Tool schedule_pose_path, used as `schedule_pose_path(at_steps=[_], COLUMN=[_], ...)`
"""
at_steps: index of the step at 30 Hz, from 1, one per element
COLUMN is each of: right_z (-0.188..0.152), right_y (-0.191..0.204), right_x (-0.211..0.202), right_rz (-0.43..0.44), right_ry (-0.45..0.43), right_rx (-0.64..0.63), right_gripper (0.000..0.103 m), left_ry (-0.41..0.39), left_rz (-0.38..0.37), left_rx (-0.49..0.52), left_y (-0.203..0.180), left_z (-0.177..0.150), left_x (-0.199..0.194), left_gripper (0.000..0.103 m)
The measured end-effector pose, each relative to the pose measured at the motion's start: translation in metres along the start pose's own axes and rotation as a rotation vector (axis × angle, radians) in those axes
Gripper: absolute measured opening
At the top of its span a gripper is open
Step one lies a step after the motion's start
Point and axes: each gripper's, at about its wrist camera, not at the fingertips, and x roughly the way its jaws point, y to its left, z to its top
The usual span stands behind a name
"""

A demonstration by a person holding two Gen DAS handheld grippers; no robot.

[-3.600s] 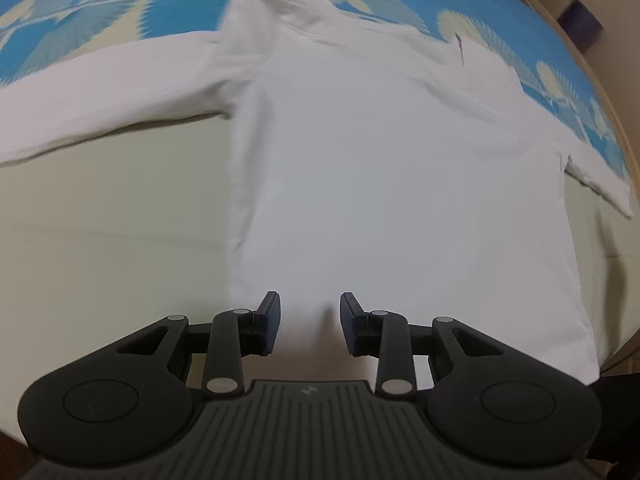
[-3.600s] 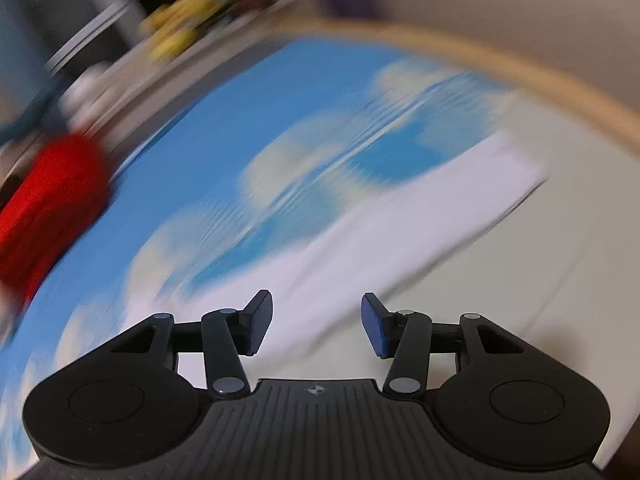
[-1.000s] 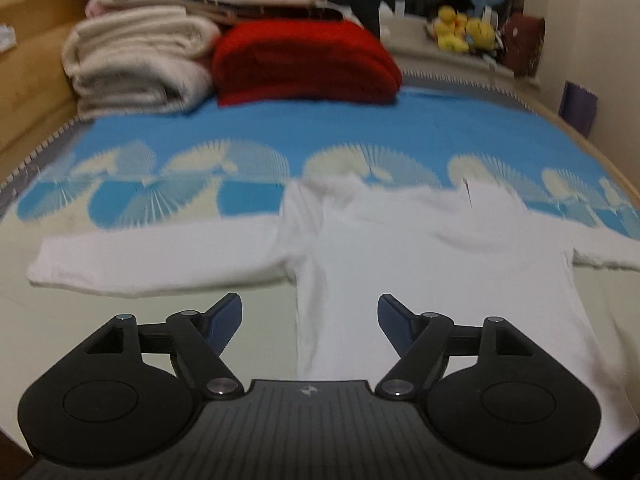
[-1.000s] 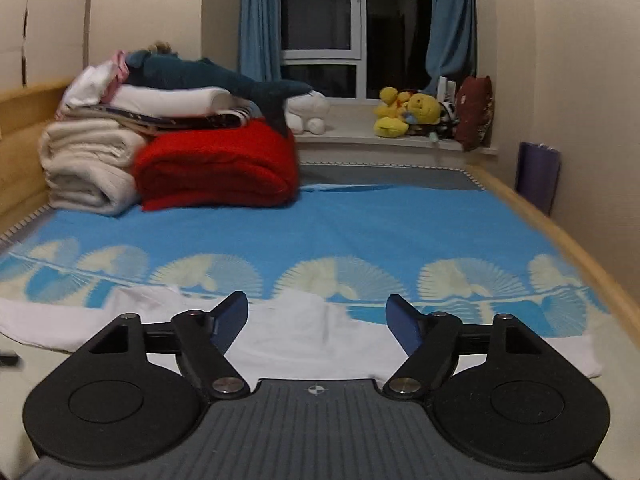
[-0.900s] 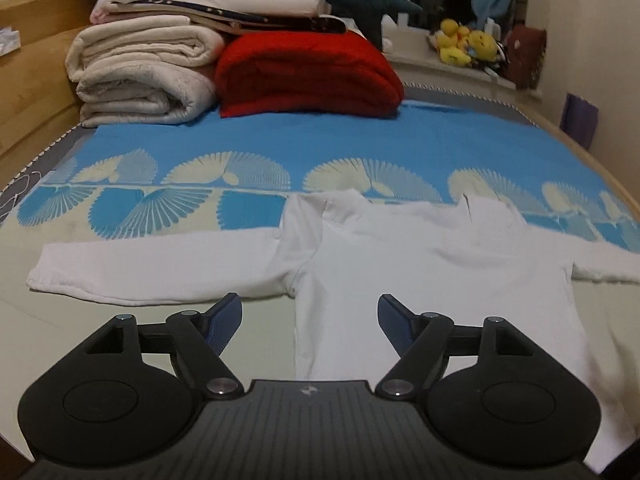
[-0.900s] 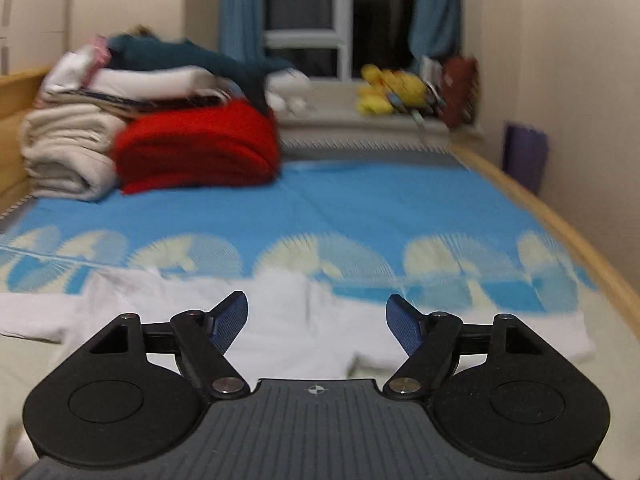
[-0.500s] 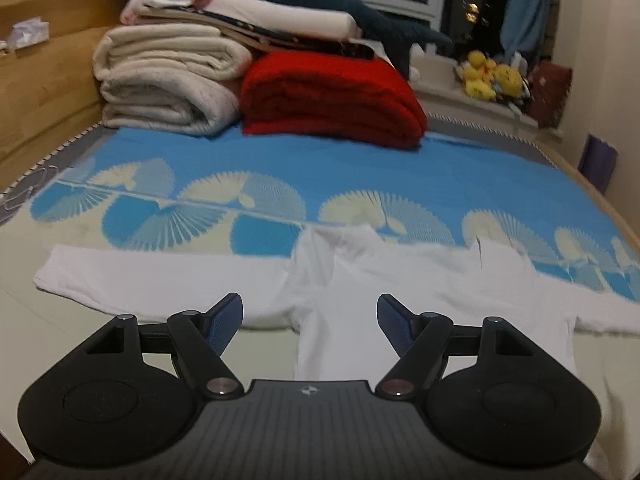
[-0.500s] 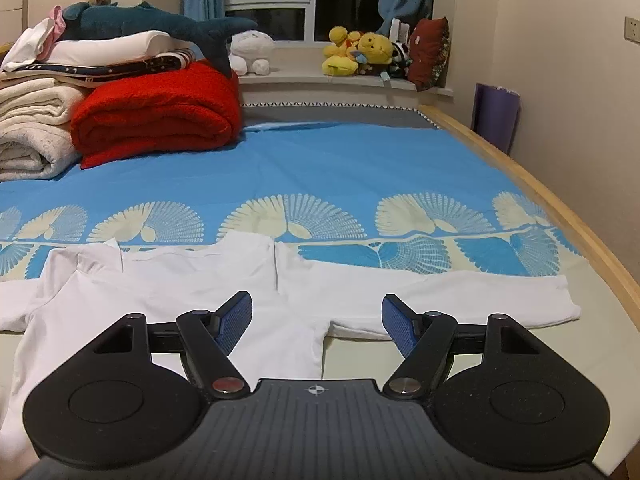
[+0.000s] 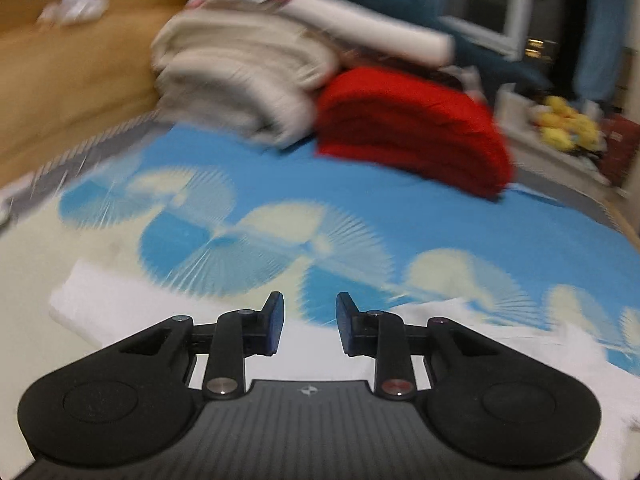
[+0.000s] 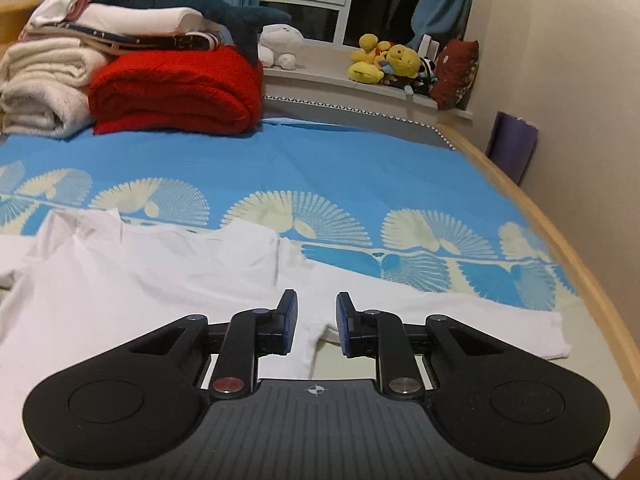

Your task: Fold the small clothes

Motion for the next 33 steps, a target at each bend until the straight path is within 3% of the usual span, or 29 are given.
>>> schedule_pose_path(at_steps=[4,6,8,11,14,18,24,25,27,30,33], right_z=[0.000,-0.001,-0.001,0.000,0.002,0.003,0.001,0.001,0.002,0.003,0.004], right_y=[-0.010,-0.013,-0.013,-0.013,-0.011,-0.003,0.010,0.011,0.013,0.015,0.016], right_x=[0.005,0.010,0.015,0.021,0.028,0.036,0.042,0.042,0.043,0.044,0.043], right_rz=[-0.027,-0.033,-0.042,-0.050,-0.058,-0.076,-0.063,-0.060,-0.058,-0.061,-0.058], right_ry=[0.032,0.051,0.062,0.066,0.074,0.096,0.116,0.118,0.122,0.127,0.124], right_rx=[0.026,0.032,0.025,0.005,-0.015,-0.051,-0.103,-0.110,-0.115,-0.111,-0.099], right_gripper=[0.022,0.022,0.022,0.022,0.022,0.023,0.023,0.023,0.023,0.023,0.023], left_ry=[0.099,0.165,0.177,0.211,0.241,0.244,0.221,0.228,0.244,0.152,0.003], left_rz=[0.068,0.141,0.164,0.258,0.266,0.318,0.361,0.369,0.381,0.397,0.352], left_rx=[-0.189,-0.288,-0.411,-0.513,-0.580,-0.572,-0.577,-0.560,-0.474,-0.375,-0.283], left_y=[0.062,0.097,0.134,0.178,0.205,0.222,0.231,0.229,0.218,0.194,0.159], left_z=[-0.012,-0.011,-0.011,-0.013,-0.015,-0.016,-0.015,-0.015,-0.012,0.004,0.029], left_x=[0.055,0.080,0.095,0.111,0.121,0.133,0.137,0.138,0.141,0.128,0.098], left_gripper=[0.036,0.038,0.043,0.048,0.049,0.053,0.052,0.039,0.004,0.004,0.004])
